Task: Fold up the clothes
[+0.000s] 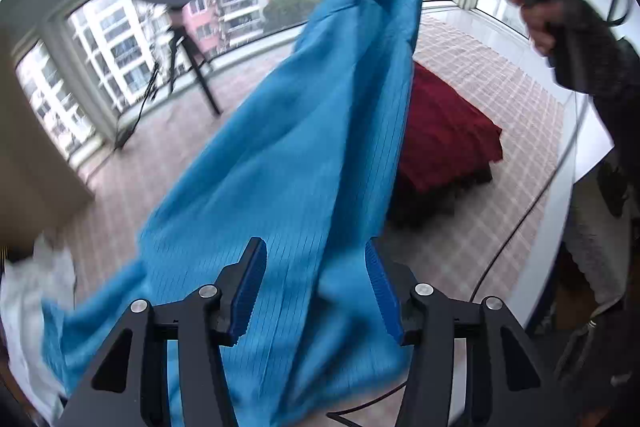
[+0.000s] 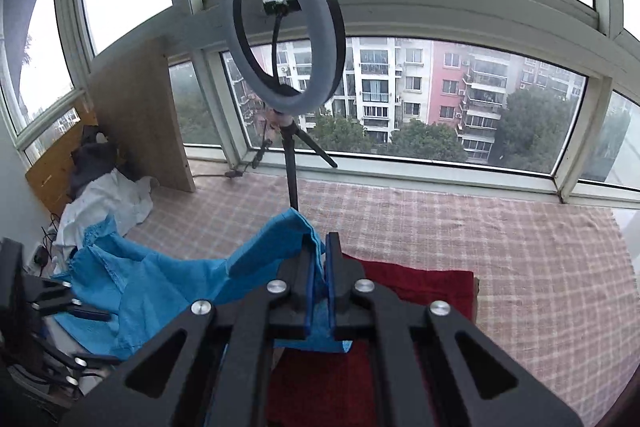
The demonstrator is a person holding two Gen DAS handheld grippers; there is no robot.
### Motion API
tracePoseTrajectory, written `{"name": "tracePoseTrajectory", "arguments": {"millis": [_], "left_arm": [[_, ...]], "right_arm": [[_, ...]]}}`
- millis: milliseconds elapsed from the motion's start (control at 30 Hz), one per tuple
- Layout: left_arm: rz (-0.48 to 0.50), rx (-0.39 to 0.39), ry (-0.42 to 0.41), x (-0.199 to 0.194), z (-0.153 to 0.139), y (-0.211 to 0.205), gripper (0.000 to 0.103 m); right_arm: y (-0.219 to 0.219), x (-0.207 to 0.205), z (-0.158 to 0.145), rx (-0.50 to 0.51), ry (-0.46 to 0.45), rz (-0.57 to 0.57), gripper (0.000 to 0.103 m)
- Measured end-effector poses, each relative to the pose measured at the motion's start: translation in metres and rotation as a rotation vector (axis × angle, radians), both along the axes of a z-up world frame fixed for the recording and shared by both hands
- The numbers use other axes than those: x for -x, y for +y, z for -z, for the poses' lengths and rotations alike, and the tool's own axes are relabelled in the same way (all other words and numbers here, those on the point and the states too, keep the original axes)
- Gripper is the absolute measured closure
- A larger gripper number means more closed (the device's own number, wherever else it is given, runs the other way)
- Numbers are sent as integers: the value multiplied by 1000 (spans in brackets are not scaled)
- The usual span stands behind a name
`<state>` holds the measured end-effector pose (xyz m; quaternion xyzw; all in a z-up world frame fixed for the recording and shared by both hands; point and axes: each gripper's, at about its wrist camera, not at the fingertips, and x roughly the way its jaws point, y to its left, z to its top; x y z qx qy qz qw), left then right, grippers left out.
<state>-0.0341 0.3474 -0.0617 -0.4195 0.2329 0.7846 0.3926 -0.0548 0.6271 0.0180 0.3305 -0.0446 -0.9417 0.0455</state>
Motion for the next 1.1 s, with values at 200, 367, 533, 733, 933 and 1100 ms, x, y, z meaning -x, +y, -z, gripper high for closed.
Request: {"name": "tracePoseTrajectory", "arguments": {"millis": [200, 367, 533, 733, 933, 1100], "left_arm": [[-15, 97, 66, 26, 29, 29, 70], [-28, 102, -21, 43, 50, 27, 103], [10, 136, -38, 37, 66, 37, 103], [20, 131, -48, 30, 67, 43, 103], [-5, 125, -55, 35, 63, 41, 103], [20, 121, -63, 32, 63, 36, 91]], "right_arm": [[-12, -8, -16, -33, 30, -37, 100], [-14, 6, 22, -74, -89, -68, 100], [1, 14, 66, -89, -217, -72, 99], [21, 12, 97, -112, -293, -70, 84], [15, 14, 110, -141, -327, -161, 65], [8, 25, 124, -126, -336, -136, 102]]}}
